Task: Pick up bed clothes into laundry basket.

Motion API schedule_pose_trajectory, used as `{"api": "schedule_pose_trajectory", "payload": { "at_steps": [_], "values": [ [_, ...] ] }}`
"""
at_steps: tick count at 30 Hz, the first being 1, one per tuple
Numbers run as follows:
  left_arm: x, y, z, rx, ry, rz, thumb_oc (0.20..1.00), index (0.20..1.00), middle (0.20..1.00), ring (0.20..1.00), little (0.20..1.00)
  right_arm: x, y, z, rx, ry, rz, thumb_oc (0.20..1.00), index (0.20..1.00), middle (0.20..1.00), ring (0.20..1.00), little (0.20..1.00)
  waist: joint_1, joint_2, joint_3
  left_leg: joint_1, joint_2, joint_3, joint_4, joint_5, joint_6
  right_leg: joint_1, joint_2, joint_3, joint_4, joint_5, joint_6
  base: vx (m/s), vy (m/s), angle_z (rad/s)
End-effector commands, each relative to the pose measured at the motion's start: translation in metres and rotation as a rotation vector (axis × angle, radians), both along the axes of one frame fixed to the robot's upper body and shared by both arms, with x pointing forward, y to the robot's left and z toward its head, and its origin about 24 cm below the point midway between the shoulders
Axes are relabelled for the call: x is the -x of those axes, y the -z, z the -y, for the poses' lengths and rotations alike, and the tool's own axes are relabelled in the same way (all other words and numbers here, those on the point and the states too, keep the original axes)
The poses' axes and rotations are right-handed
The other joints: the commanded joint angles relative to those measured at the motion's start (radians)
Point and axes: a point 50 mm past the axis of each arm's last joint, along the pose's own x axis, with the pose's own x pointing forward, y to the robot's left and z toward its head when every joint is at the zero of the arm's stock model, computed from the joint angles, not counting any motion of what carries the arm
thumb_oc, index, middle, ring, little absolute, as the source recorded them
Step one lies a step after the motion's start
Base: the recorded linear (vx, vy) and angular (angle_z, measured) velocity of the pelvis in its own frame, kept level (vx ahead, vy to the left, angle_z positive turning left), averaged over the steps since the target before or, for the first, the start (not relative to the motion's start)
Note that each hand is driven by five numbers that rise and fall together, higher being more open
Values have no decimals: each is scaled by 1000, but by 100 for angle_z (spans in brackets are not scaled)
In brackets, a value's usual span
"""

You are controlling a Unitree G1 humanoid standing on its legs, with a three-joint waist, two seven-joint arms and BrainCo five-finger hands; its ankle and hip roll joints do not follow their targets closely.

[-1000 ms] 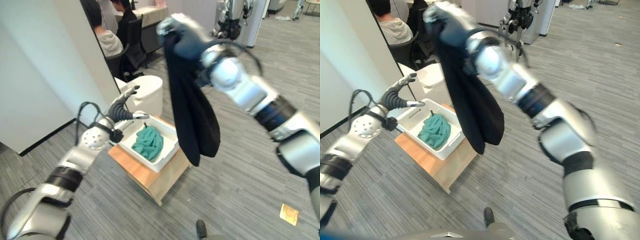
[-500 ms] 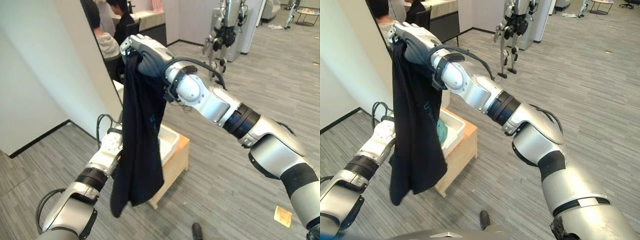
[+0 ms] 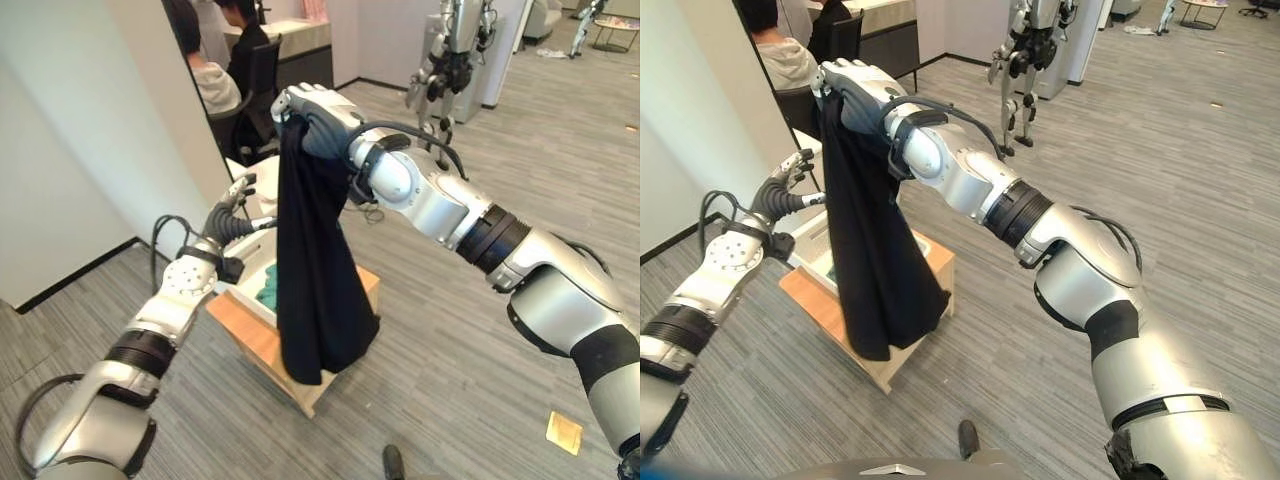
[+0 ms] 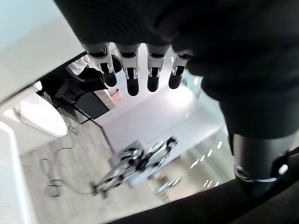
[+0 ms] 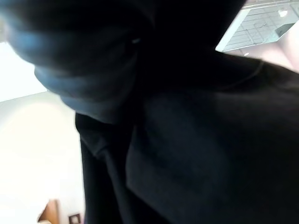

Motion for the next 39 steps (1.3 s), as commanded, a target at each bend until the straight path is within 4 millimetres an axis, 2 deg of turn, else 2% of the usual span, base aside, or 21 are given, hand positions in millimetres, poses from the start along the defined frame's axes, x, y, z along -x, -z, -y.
{"api": "schedule_pose_trajectory", "payload": {
  "at_steps": [1, 5, 7, 9, 10, 11, 13, 14, 17, 18, 20, 25, 30, 34, 35, 37, 39],
  "values": [
    [-7, -52, 2, -124, 51, 122, 1000, 1000, 1000, 1000, 1000, 0, -73, 5, -21, 74, 191, 200, 200, 200, 200, 200, 21, 8, 14, 2, 6, -14, 7, 6, 11, 111, -62, -27, 16, -159, 70, 0, 0, 0],
    [-4, -52, -4, -63, 37, 132, 1000, 1000, 1000, 1000, 1000, 0, -74, 6, -21, 76, 188, 200, 200, 200, 200, 200, 25, 6, 15, 1, 7, -12, 7, 7, 10, 110, -62, -28, 16, -160, 70, 0, 0, 0],
    [-1, -43, -4, -18, 36, 123, 1000, 1000, 1000, 1000, 1000, 1, -74, 7, -25, 77, 191, 200, 200, 200, 200, 200, 24, 8, 16, 1, 6, -14, 7, 6, 11, 112, -63, -27, 16, -160, 69, 0, 0, 0],
    [1, -23, 0, 59, 36, 72, 1000, 1000, 1000, 1000, 1000, 3, -77, 9, -35, 70, 199, 200, 200, 200, 200, 200, 21, 7, 19, 0, 5, -15, 7, 5, 13, 111, -63, -26, 16, -160, 67, 0, 0, 0],
    [1, -23, 0, 59, 36, 72, 1000, 1000, 1000, 1000, 1000, 3, -76, 9, -35, 70, 199, 200, 200, 200, 200, 200, 21, 8, 19, 0, 5, -15, 7, 5, 13, 111, -63, -26, 16, -160, 67, 0, 0, 0],
    [4, -14, 3, 65, 56, 34, 1000, 1000, 1000, 1000, 1000, 4, -78, 9, -40, 68, 199, 200, 200, 200, 200, 200, 21, 7, 20, -1, 5, -16, 7, 5, 13, 109, -63, -26, 16, -160, 67, 0, 0, 0],
    [14, 15, 12, 59, 107, -74, 1000, 1000, 1000, 1000, 1000, 5, -82, 8, -44, 73, 211, 200, 200, 200, 200, 200, 23, 3, 21, -3, 5, -13, 7, 1, 15, 106, -63, -26, 16, -159, 67, 0, 0, 0],
    [15, 17, 17, 54, 132, -81, 1000, 1000, 1000, 1000, 1000, 4, -82, 7, -46, 75, 210, 200, 200, 200, 200, 200, 23, 2, 22, -4, 5, -12, 7, 1, 16, 105, -63, -26, 16, -160, 67, 0, 0, 0],
    [21, 43, 31, 79, 170, -147, 1000, 1000, 1000, 1000, 1000, 5, -83, 3, -26, 77, 225, 200, 200, 200, 200, 200, 21, -6, 25, -5, 6, -11, 7, 0, 16, 101, -61, -24, 16, -160, 67, 0, 0, 0],
    [21, 43, 31, 81, 170, -147, 1000, 1000, 1000, 1000, 1000, 5, -83, 3, -24, 77, 225, 200, 200, 200, 200, 200, 21, -4, 24, -5, 6, -11, 7, 0, 16, 101, -61, -24, 16, -160, 67, 0, 0, 0],
    [21, 57, 40, 97, 173, -174, 1000, 1000, 1000, 1000, 1000, 8, -84, 0, -21, 61, 234, 200, 200, 200, 200, 200, 16, -9, 26, -4, 7, -10, 7, -1, 16, 100, -60, -24, 16, -161, 66, 0, 0, 0],
    [18, 74, 38, 125, 100, -204, 1000, 1000, 1000, 1000, 1000, 17, -86, -10, -21, 9, 247, 200, 200, 200, 200, 200, 6, -11, 27, -3, 8, -2, 7, -1, 15, 98, -57, -19, 16, -161, 65, 4, -5, -2],
    [10, 78, 38, 145, 33, -189, 1000, 1000, 1000, 1000, 1000, 24, -82, -15, -49, -49, 238, 200, 200, 200, 200, 200, 0, -10, 30, -3, 10, 1, 7, 1, 14, 96, -54, -15, 16, -161, 64, 5, -23, -4],
    [5, 102, 40, 153, -66, -257, 1000, 1000, 1000, 1000, 1000, 32, -76, -25, -70, -111, 223, 200, 200, 200, 200, 200, -13, -7, 33, -3, 12, 4, 7, 5, 12, 94, -53, -14, 16, -162, 63, -1, -5, -1],
    [4, 102, 41, 153, -65, -257, 1000, 1000, 1000, 1000, 1000, 32, -76, -25, -69, -110, 223, 200, 200, 200, 200, 200, -13, -6, 33, -3, 12, 4, 7, 5, 12, 94, -53, -14, 16, -162, 63, 0, 0, 0],
    [1, 115, 54, 160, -85, -294, 1000, 1000, 1000, 1000, 1000, 44, -77, -34, -123, -193, 208, 200, 200, 200, 200, 200, -29, -5, 33, -2, 13, 10, 7, 6, 10, 92, -52, -8, 16, -161, 62, 5, -19, -5],
    [0, 119, 57, 160, -90, -305, 1000, 1000, 1000, 1000, 1000, 49, -77, -36, -142, -224, 206, 200, 200, 200, 200, 200, -34, -5, 33, -2, 14, 13, 7, 6, 10, 92, -51, -5, 16, -161, 61, 3, -17, -5]
  ]
}}
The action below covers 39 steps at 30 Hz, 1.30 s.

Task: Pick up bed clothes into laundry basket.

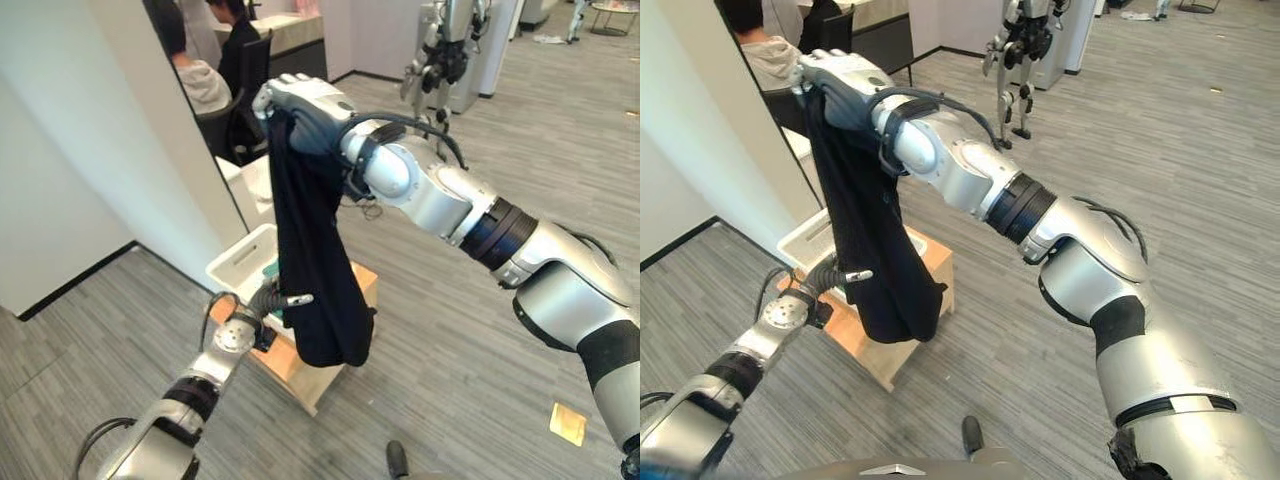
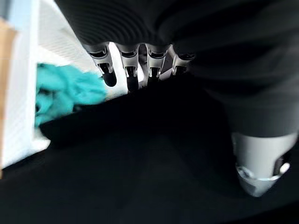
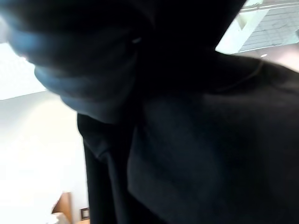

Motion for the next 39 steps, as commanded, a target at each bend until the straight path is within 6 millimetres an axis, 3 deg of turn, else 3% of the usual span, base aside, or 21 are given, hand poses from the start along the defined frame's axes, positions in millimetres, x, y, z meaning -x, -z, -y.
{"api": "schedule_pose_trajectory", "payload": {
  "at_steps": [1, 4, 5, 7, 8, 14, 15, 21, 27, 30, 32, 35, 39],
  "values": [
    [-37, -42, 15, -83, 42, 161, 1000, 1000, 1000, 1000, 1000, 25, -62, -10, -197, -127, 107, 200, 200, 200, 200, 200, -14, -24, 31, 10, 12, -3, 11, 8, 13, 111, -62, -16, 18, -161, 61, 3, -21, -6],
    [-40, -42, 26, -80, 66, 166, 1000, 1000, 1000, 1000, 1000, 33, -60, -15, -230, -186, 77, 200, 200, 200, 200, 200, -20, -23, 31, 12, 14, 4, 11, 8, 13, 110, -60, -11, 18, -160, 61, 0, -9, -2],
    [-44, -49, 42, -74, 116, 193, 1000, 1000, 1000, 1000, 1000, 38, -57, -20, -242, -225, 57, 200, 200, 200, 200, 200, -26, -22, 31, 13, 15, 9, 11, 8, 12, 109, -58, -10, 18, -160, 60, -12, -19, -4],
    [-46, -51, 46, -80, 128, 202, 1000, 1000, 1000, 1000, 1000, 39, -55, -21, -244, -229, 48, 200, 200, 200, 200, 200, -26, -22, 31, 13, 16, 9, 11, 8, 12, 108, -57, -8, 18, -160, 60, -13, -24, -4],
    [-50, -59, 64, -101, 195, 239, 1000, 1000, 1000, 1000, 1000, 39, -49, -24, -243, -241, 24, 200, 200, 200, 200, 200, -36, -23, 31, 13, 19, 12, 11, 8, 10, 107, -56, -6, 18, -160, 60, 0, 0, 0],
    [-53, -73, 90, -50, 279, 294, 1000, 1000, 1000, 1000, 1000, 36, -43, -23, -237, -229, 10, 200, 200, 200, 200, 200, -42, -18, 34, 14, 21, 13, 11, 9, 10, 107, -55, -8, 18, -161, 60, -9, -12, -6],
    [-52, -74, 93, -32, 292, 294, 200, 200, 200, 200, 200, 34, -43, -22, -237, -221, 8, 200, 200, 200, 200, 200, -42, -17, 35, 14, 21, 13, 11, 9, 10, 108, -55, -9, 18, -161, 60, -10, -8, -7],
    [-51, -77, 94, 38, 293, 290, 200, 200, 200, 200, 200, 23, -40, -14, -225, -162, 4, 200, 200, 200, 200, 200, -39, -11, 35, 14, 22, 6, 11, 11, 10, 115, -58, -14, 18, -161, 58, -2, -1, -1],
    [-52, -101, 78, 24, 307, 376, 200, 200, 200, 200, 200, 9, -39, -5, -196, -77, 21, 200, 200, 200, 200, 200, -18, 2, 36, 9, 15, -11, 11, 14, 11, 120, -64, -29, 18, -163, 59, -14, -5, 4],
    [-54, -116, 63, 8, 291, 428, 200, 200, 200, 200, 200, -1, -38, 2, -176, -12, 26, 200, 200, 200, 200, 200, -5, 9, 34, 7, 13, -20, 11, 15, 12, 124, -68, -34, 18, -164, 59, -19, -6, 16],
    [-54, -138, 36, 16, 230, 497, 200, 200, 200, 200, 200, -9, -43, 11, -162, 39, 41, 200, 200, 200, 200, 200, 12, 20, 33, 6, 8, -29, 11, 17, 12, 128, -72, -41, 18, -164, 59, -13, 1, 11],
    [-56, -150, 7, -13, 139, 524, 200, 200, 200, 200, 200, -14, -44, 20, -177, 69, 32, 200, 200, 200, 200, 200, 18, 29, 32, 7, 4, -34, 11, 19, 12, 133, -73, -46, 18, -165, 59, -17, -11, 13],
    [-59, -162, -7, -40, 91, 555, 200, 200, 200, 200, 200, -21, -40, 28, -207, 89, -7, 200, 200, 200, 200, 200, 19, 36, 30, 8, 3, -42, 11, 20, 12, 138, -76, -51, 18, -166, 59, -8, -4, 4]
  ]
}}
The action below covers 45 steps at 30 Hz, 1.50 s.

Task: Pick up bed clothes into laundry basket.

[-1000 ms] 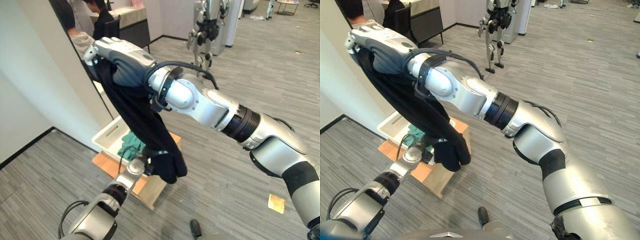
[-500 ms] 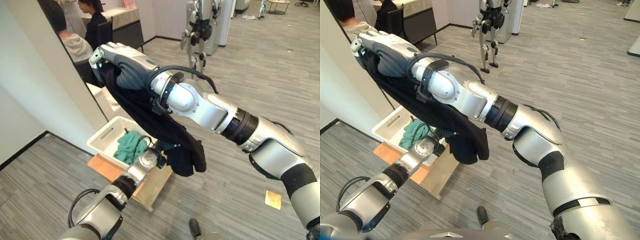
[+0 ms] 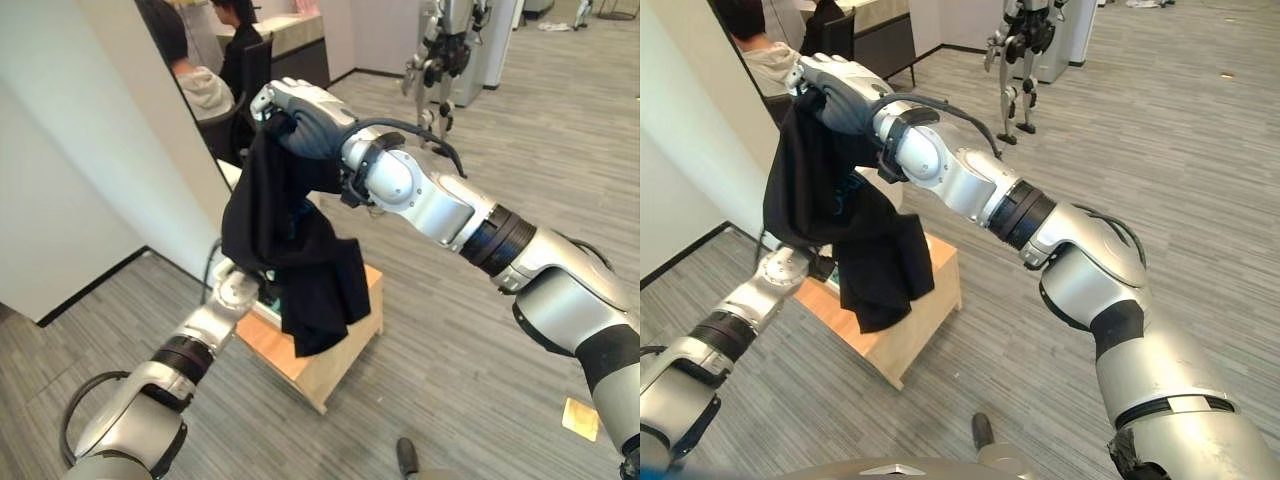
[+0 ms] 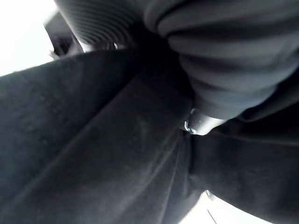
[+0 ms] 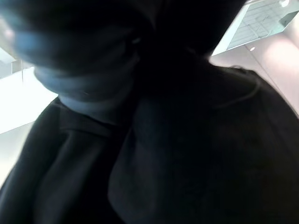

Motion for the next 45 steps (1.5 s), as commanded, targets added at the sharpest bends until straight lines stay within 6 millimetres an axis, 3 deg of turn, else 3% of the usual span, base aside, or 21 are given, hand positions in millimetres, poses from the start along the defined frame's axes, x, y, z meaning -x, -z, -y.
{"api": "schedule_pose_trajectory", "payload": {
  "at_steps": [1, 8, 9, 10, 11, 12, 13, 14, 16, 18, 19, 20, 21, 26, 28, 31, 35, 41, 45],
  "values": [
    [-19, -64, -1, 10, -2, 232, 200, 200, 200, 200, 200, -11, -43, 17, -132, 79, 54, 200, 200, 200, 200, 200, 11, -18, 10, 1, 4, -17, 11, 19, 8, 117, -64, -27, 18, -165, 58, 0, 0, 0],
    [-15, -89, -13, -62, 5, 295, 200, 200, 200, 200, 200, -18, -26, 55, -138, 116, -17, 200, 200, 200, 200, 200, 2, -3, 18, 2, 0, -14, 11, 18, 9, 116, -65, -26, 18, -162, 60, 0, 0, 0],
    [-14, -97, -16, -85, 15, 308, 200, 200, 200, 200, 200, -21, -14, 73, -151, 137, -67, 200, 200, 200, 200, 200, -3, 3, 22, 2, -1, -10, 11, 18, 10, 115, -67, -26, 18, -161, 61, 0, 0, 0],
    [-14, -101, -17, -95, 15, 314, 200, 200, 200, 200, 200, -22, -7, 78, -157, 138, -98, 200, 200, 200, 200, 200, -4, 6, 24, 2, -1, -9, 11, 18, 10, 115, -68, -26, 18, -160, 61, -30, 0, 0],
    [-13, -109, -18, -120, 26, 331, 200, 200, 200, 200, 200, -27, 12, 89, -190, 150, -192, 551, 551, 551, 551, 551, -7, 12, 29, 1, -2, -8, 11, 19, 11, 112, -70, -25, 18, -158, 63, -31, 4, -2],
    [-12, -121, -17, -175, 46, 357, 200, 200, 200, 200, 200, -31, 30, 98, -181, 168, -269, 1000, 1000, 1000, 1000, 1000, -9, 16, 31, 0, -3, -7, 11, 19, 11, 110, -71, -24, 18, -157, 64, -36, 7, -2],
    [-11, -138, -24, -208, 40, 388, 200, 200, 200, 200, 200, -35, 57, 117, -172, 217, -381, 1000, 1000, 1000, 1000, 1000, -12, 20, 34, -1, -4, -5, 11, 20, 10, 109, -73, -25, 18, -156, 65, 0, 0, 0],
    [-11, -138, -24, -208, 42, 387, 200, 200, 200, 200, 200, -35, 57, 118, -174, 218, -382, 1000, 1000, 1000, 1000, 1000, -11, 19, 33, -1, -4, -5, 11, 20, 10, 109, -73, -25, 18, -156, 65, 0, 0, 0],
    [-7, -153, -34, -248, 12, 417, 200, 200, 200, 200, 200, -34, 81, 138, -169, 273, -449, 1000, 1000, 1000, 1000, 1000, -20, 27, 37, -2, -6, 0, 11, 21, 10, 105, -74, -25, 18, -153, 67, 0, 0, 0],
    [-4, -160, -40, -281, -9, 431, 200, 200, 200, 200, 200, -28, 117, 161, -248, 326, -569, 1000, 1000, 1000, 1000, 1000, -27, 33, 42, -4, -6, 3, 11, 20, 10, 102, -75, -27, 18, -150, 69, 0, 0, 0],
    [-3, -162, -43, -293, -15, 436, 200, 200, 200, 200, 200, -22, 139, 174, -294, 356, -639, 1000, 1000, 1000, 1000, 1000, -28, 32, 42, -4, -7, 2, 11, 19, 11, 101, -76, -29, 18, -150, 70, 0, 0, 0],
    [1, -166, -49, -309, -31, 443, 200, 200, 200, 200, 200, -3, 190, 199, -343, 441, -775, 1000, 1000, 1000, 1000, 1000, -36, 37, 51, -7, -9, 0, 11, 20, 13, 97, -79, -33, 18, -148, 74, 0, 0, 0],
    [1, -165, -48, -309, -29, 441, 200, 200, 200, 200, 200, -2, 191, 199, -344, 443, -776, 1000, 1000, 1000, 1000, 1000, -34, 36, 49, -7, -9, -1, 11, 20, 13, 98, -79, -34, 18, -148, 74, -20, -9, 6],
    [5, -166, -59, -332, -56, 427, 200, 200, 200, 200, 200, 50, 270, 232, -358, 593, -1010, 1000, 1000, 1000, 1000, 1000, -43, 40, 52, -10, -11, -4, 11, 19, 13, 98, -84, -44, 18, -151, 78, 3, -1, 1],
    [5, -166, -62, -346, -64, 418, 200, 200, 200, 200, 200, 67, 292, 246, -346, 661, -1075, 1000, 1000, 1000, 1000, 1000, -48, 40, 54, -10, -12, -5, 11, 19, 13, 98, -84, -46, 18, -152, 80, 4, -3, 2],
    [4, -168, -65, -354, -73, 411, 200, 200, 200, 200, 200, 84, 310, 259, -345, 734, -1130, 1000, 1000, 1000, 1000, 1000, -54, 40, 56, -10, -13, -5, 11, 20, 13, 98, -84, -46, 18, -152, 82, 0, 0, 1],
    [2, -170, -75, -377, -112, 397, 200, 200, 200, 200, 200, 124, 339, 279, -347, 833, -1238, 1000, 1000, 1000, 1000, 1000, -72, 39, 56, -7, -14, -3, 11, 19, 12, 100, -85, -47, 18, -154, 85, 16, -4, 4],
    [-3, -163, -92, -366, -202, 344, 200, 200, 200, 200, 200, 155, 357, 295, -369, 922, -1310, 1000, 1000, 1000, 1000, 1000, -97, 41, 67, -10, -12, -1, 11, 20, 8, 95, -86, -44, 18, -152, 87, 5, -2, 2],
    [-8, -167, -96, -364, -238, 334, 200, 200, 200, 200, 200, 163, 360, 295, -376, 926, -1326, 1000, 1000, 1000, 1000, 1000, -110, 41, 75, -15, -11, 2, 11, 22, 7, 87, -84, -44, 18, -150, 89, 0, 0, 0]
  ]
}}
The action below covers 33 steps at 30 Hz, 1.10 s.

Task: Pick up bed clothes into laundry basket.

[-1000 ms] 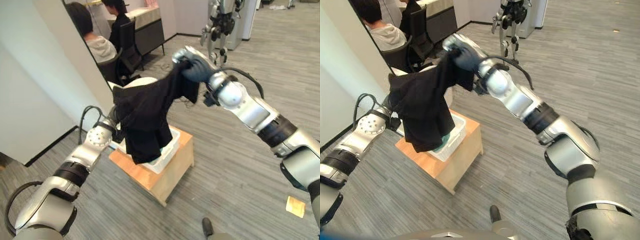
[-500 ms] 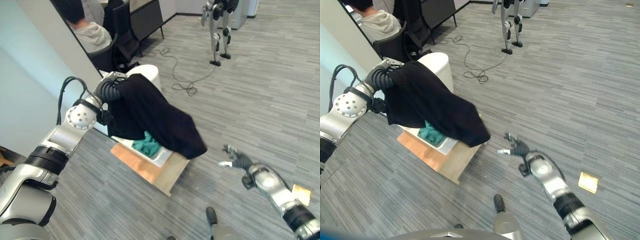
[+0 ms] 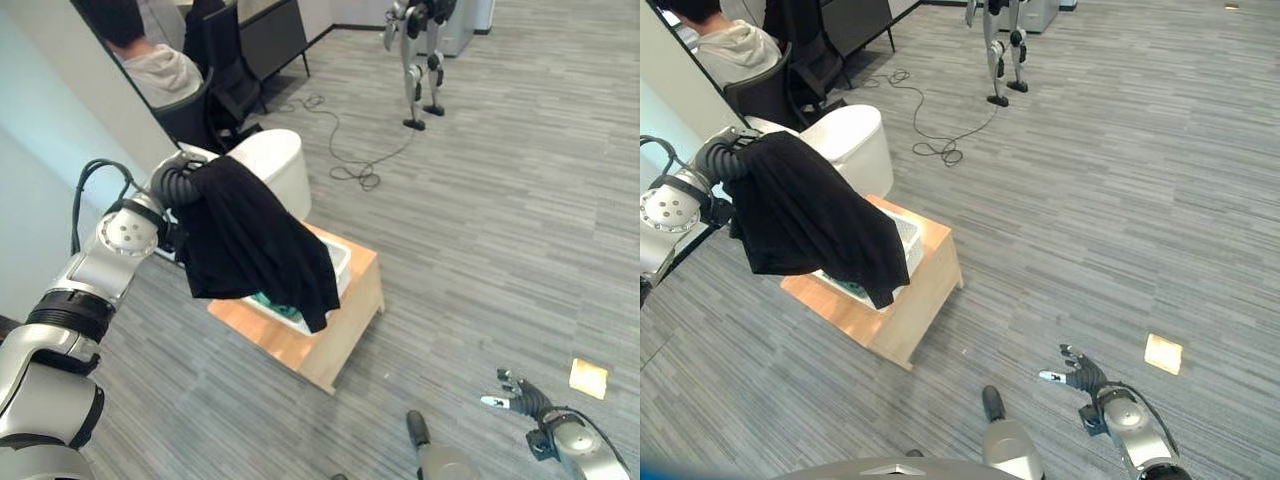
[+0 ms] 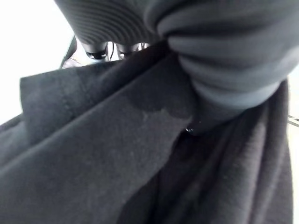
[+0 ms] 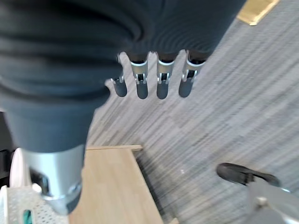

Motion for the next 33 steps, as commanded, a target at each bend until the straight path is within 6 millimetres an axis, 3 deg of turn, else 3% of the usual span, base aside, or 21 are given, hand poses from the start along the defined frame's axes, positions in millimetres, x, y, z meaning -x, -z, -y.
{"api": "schedule_pose_trajectory", "payload": {
  "at_steps": [1, 14, 20, 29, 33],
  "values": [
    [-7, -64, -12, 0, -83, 191, 200, 200, 200, 200, 200, -10, -7, -10, -22, -60, 71, 1000, 1000, 1000, 1000, 1000, -23, -16, -26, -10, -11, 19, 12, 29, 12, 83, -82, -25, 18, -130, 98, -11, -4, -4],
    [-1, -100, -47, 111, -275, 268, 200, 200, 200, 200, 200, 10, 11, -13, -62, -36, -17, 1000, 1000, 1000, 1000, 1000, -46, -31, -1, -42, 1, 26, 12, 46, 2, 48, -69, -14, 18, -122, 96, 0, -9, -3],
    [9, -113, -63, 175, -355, 323, 200, 200, 200, 200, 200, 10, 13, -16, -72, -30, -26, 1000, 1000, 1000, 1000, 1000, -49, -37, 19, -65, 5, 32, 12, 52, -1, 20, -66, -11, 18, -116, 96, 0, 0, 0],
    [21, -126, -76, 138, -409, 335, 200, 200, 200, 200, 200, 11, 13, -12, -65, -28, -34, 1000, 1000, 1000, 1000, 1000, -42, -45, 24, -77, 11, 34, 12, 56, -4, 4, -62, -7, 18, -117, 95, 23, -7, -3],
    [24, -135, -78, 150, -415, 368, 200, 200, 200, 200, 200, -1, 6, -15, -82, -27, 18, 1000, 1000, 1000, 1000, 1000, -47, -42, 63, -114, 10, 33, 12, 63, -8, -34, -62, 0, 18, -109, 96, -24, -1, 3]
  ]
}}
